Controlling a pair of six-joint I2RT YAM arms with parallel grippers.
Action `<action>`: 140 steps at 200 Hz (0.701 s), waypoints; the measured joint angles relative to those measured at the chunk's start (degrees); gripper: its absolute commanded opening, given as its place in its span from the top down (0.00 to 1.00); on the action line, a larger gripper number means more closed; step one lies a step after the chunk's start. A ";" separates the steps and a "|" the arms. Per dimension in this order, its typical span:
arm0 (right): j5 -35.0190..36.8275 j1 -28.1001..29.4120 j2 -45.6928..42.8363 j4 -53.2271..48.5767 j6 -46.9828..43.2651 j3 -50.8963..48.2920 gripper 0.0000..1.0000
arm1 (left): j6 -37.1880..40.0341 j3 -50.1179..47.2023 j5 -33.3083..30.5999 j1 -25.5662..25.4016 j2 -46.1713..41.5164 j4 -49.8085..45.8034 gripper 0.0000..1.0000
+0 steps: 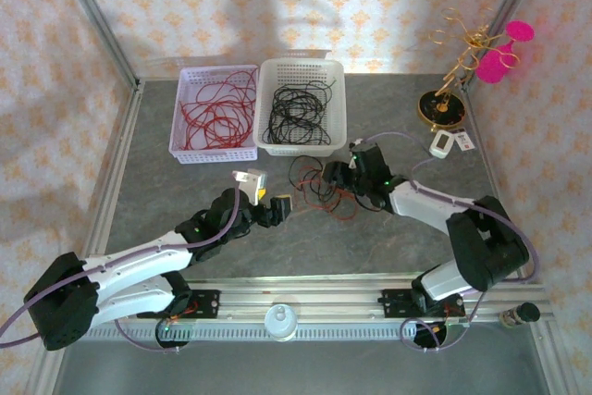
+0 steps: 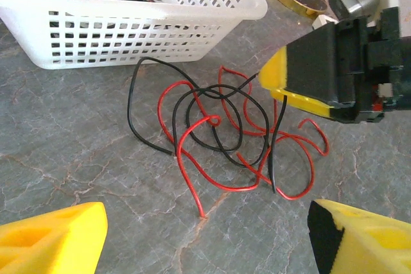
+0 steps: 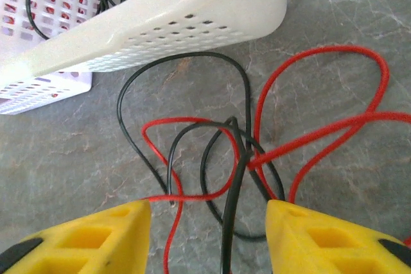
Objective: Untangle the cables
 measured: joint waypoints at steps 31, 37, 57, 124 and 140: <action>0.33 0.02 3.91 1.86 -0.20 0.31 0.74 | 0.02 0.22 0.00 0.00 -0.15 -0.11 0.18; 0.39 0.02 4.31 1.84 -0.50 0.31 0.79 | 0.02 0.39 0.00 0.00 -0.15 -0.26 0.17; 0.59 0.13 4.59 1.38 -1.14 0.48 0.88 | 0.04 0.87 -0.02 0.00 -0.17 -0.35 0.18; 0.24 1.16 -6.12 -11.43 -7.93 8.70 1.00 | 1.27 4.00 1.81 0.00 -0.22 -1.86 0.17; -2.05 1.16 -8.85 -14.88 -10.23 11.50 1.00 | 2.91 6.99 4.42 0.00 0.22 -3.06 0.16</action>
